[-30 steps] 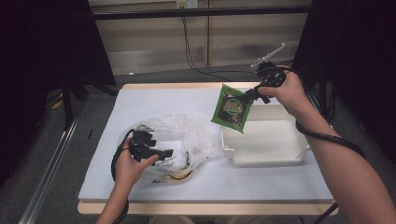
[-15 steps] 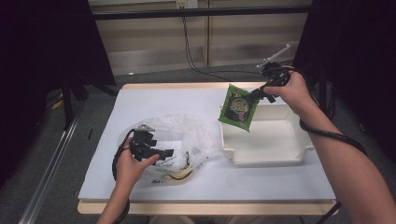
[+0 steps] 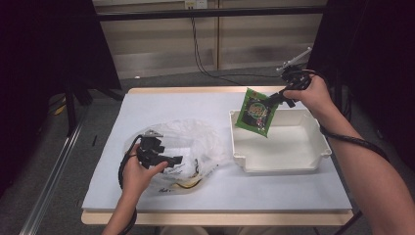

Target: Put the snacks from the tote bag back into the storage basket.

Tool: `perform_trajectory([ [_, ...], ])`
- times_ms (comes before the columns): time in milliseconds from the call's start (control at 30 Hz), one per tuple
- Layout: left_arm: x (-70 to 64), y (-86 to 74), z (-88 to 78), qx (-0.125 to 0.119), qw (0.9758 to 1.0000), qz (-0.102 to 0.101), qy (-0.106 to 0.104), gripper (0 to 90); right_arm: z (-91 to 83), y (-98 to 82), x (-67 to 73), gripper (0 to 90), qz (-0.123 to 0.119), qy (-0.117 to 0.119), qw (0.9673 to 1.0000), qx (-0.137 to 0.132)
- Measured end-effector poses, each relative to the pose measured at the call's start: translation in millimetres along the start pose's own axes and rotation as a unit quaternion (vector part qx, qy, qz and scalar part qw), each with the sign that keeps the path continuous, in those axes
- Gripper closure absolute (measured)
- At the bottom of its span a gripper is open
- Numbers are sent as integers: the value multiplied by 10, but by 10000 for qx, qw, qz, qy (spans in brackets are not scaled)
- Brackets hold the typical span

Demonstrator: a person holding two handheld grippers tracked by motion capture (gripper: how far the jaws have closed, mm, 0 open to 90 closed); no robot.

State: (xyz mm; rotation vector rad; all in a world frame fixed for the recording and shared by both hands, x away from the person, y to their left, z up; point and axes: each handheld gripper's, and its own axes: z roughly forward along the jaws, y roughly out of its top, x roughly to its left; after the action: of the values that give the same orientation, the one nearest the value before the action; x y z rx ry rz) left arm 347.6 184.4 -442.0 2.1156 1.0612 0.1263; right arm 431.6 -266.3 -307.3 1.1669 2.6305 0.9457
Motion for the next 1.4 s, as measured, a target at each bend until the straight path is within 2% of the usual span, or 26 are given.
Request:
perform_trajectory([
  [300, 0, 18, 16, 44, 10000, 15, -24, 111, 59, -68, -40, 786, 51, -18, 9999, 89],
  [467, 11, 10, 30, 35, 10000, -33, -6, 111, 159, -92, -87, 783, 43, 4, 9999, 118],
  [700, 14, 4, 65, 108, 9999, 20, 24, 111, 330, -102, -164, 781, 0, 92, 9997, 231],
  [933, -17, -6, 66, 116, 9999, -9, 40, 111, 505, -82, -274, 779, -206, 174, 9989, 387],
  [1133, -38, -5, 96, 199, 9998, 30, 47, 111, 649, -20, -323, 778, -533, 261, 9970, 500],
  [1200, -38, -13, 107, 198, 9998, 12, 66, 111, 697, 3, -356, 777, -670, 365, 9959, 477],
  [1300, -32, -19, 105, 219, 9997, 1, 80, 111, 730, 25, -378, 772, -737, 416, 9953, 469],
  [1333, -17, -27, 99, 262, 9996, 6, 89, 111, 757, 44, -428, 753, -857, 522, 9939, 459],
  [1400, -13, -30, 93, 230, 9997, -56, 111, 111, 772, 51, -469, 724, -886, 568, 9936, 411],
])
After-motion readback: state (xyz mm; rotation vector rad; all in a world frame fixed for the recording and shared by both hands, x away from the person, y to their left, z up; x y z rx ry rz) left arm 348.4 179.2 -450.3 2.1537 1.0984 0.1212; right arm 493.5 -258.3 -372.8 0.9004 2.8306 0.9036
